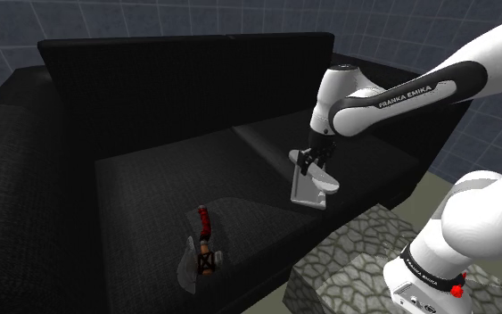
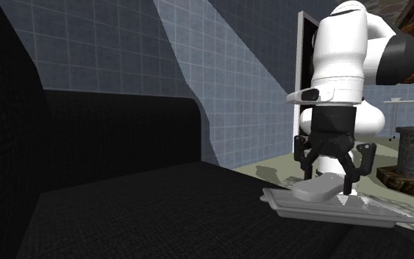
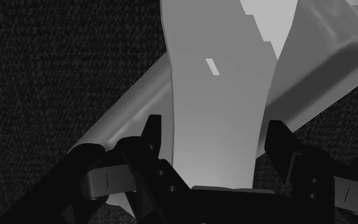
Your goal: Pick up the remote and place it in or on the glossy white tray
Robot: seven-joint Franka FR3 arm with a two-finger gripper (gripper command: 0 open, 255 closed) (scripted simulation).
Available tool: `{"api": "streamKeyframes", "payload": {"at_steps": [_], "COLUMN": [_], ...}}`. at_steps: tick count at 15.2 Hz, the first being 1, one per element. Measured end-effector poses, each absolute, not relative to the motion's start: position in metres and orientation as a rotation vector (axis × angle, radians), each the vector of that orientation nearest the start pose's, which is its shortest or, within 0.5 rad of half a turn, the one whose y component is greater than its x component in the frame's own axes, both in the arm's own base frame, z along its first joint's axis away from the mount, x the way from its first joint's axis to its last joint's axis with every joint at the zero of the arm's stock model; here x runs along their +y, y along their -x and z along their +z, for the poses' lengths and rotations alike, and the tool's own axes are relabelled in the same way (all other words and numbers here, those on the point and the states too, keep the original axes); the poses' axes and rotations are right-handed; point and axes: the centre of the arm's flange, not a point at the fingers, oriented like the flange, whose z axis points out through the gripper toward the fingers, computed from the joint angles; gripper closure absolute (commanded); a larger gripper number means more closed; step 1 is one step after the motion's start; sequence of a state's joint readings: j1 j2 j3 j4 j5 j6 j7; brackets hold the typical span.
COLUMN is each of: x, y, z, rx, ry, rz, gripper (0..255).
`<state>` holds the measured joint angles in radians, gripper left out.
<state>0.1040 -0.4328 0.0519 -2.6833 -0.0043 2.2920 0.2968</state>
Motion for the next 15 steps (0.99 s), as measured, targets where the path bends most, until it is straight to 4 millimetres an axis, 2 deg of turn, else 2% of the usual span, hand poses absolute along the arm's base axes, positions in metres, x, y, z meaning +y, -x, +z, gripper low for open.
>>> {"api": "streamKeyframes", "payload": {"at_steps": [6, 7, 13, 15], "x": [0.058, 0.058, 0.058, 0.057], "y": [-0.382, -0.382, -0.382, -0.379], "z": [0.370, 0.370, 0.370, 0.386], "rx": [0.225, 0.225, 0.225, 0.225], "ry": [3.148, 3.148, 3.148, 3.147], "rz": [-0.073, -0.073, -0.074, -0.076], "gripper": [255, 0, 0, 0]}}
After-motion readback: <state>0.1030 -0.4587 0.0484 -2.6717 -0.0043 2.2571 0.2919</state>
